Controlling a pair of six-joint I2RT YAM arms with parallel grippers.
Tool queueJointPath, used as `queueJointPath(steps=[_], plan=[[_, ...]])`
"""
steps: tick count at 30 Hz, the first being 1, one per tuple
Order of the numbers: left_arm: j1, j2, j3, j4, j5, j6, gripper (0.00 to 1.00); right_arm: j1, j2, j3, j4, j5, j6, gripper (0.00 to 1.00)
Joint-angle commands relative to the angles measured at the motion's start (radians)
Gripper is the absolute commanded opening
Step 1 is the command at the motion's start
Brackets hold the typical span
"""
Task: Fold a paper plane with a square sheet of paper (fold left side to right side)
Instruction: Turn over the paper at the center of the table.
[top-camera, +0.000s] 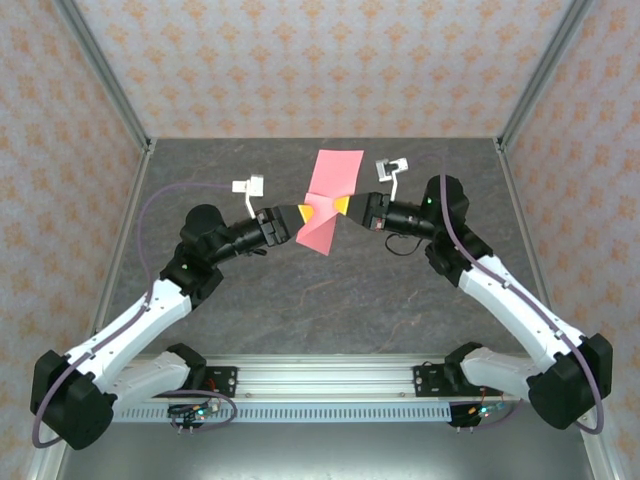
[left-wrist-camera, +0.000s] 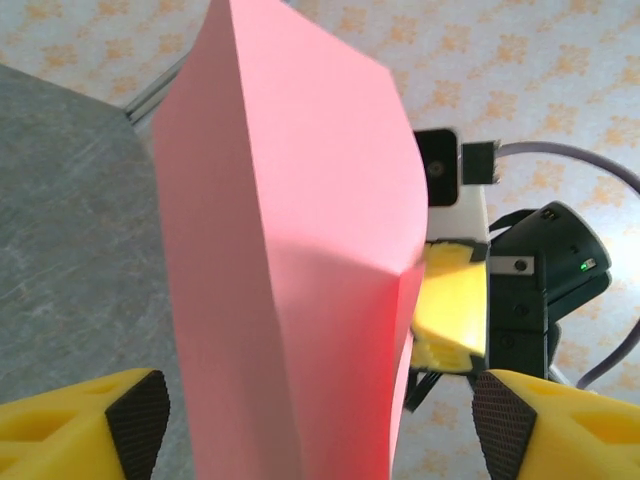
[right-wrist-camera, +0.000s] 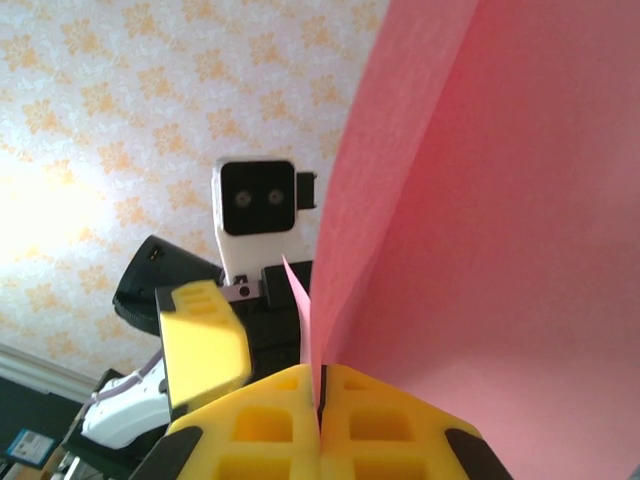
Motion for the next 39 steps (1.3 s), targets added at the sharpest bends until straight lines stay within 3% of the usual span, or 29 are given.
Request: queueJointPath(steps=[1, 9, 14, 19, 22, 26, 32, 36, 39], plan=[[-0.018, 0.012, 0.045, 0.094, 0.034, -0.027, 0.72, 0.019, 0.0, 0.034, 0.041, -0.038, 0.016, 0.02], [-0.041, 0.015, 0.058, 0.054, 0.02, 0.001, 0.43, 0.024, -0.017, 0.014, 0.057, -0.034, 0.029, 0.03], [-0.046, 0.003, 0.056, 0.037, 0.013, 0.013, 0.33, 0.024, -0.022, 0.005, 0.021, -0.026, 0.014, 0.07], [-0.062, -0.025, 0.061, -0.08, -0.034, 0.089, 0.17, 0.024, -0.05, 0.001, -0.094, 0.014, -0.055, 0.19], [-0.086, -0.05, 0.071, -0.218, -0.099, 0.179, 0.11, 0.023, -0.075, 0.034, -0.283, 0.09, -0.175, 0.31], [-0.147, -0.076, 0.091, -0.452, -0.29, 0.328, 0.06, 0.022, -0.096, 0.127, -0.672, 0.359, -0.385, 0.46], [-0.295, -0.02, 0.14, -0.782, -0.713, 0.447, 0.0, 0.022, -0.099, 0.195, -1.061, 1.045, -0.45, 0.62], [-0.449, 0.121, 0.231, -1.035, -1.106, 0.378, 0.0, 0.023, -0.147, 0.163, -1.154, 1.362, -0.408, 0.73], [-0.516, 0.288, 0.339, -1.258, -1.309, 0.222, 0.0, 0.023, -0.218, 0.114, -1.143, 1.457, -0.389, 0.81]])
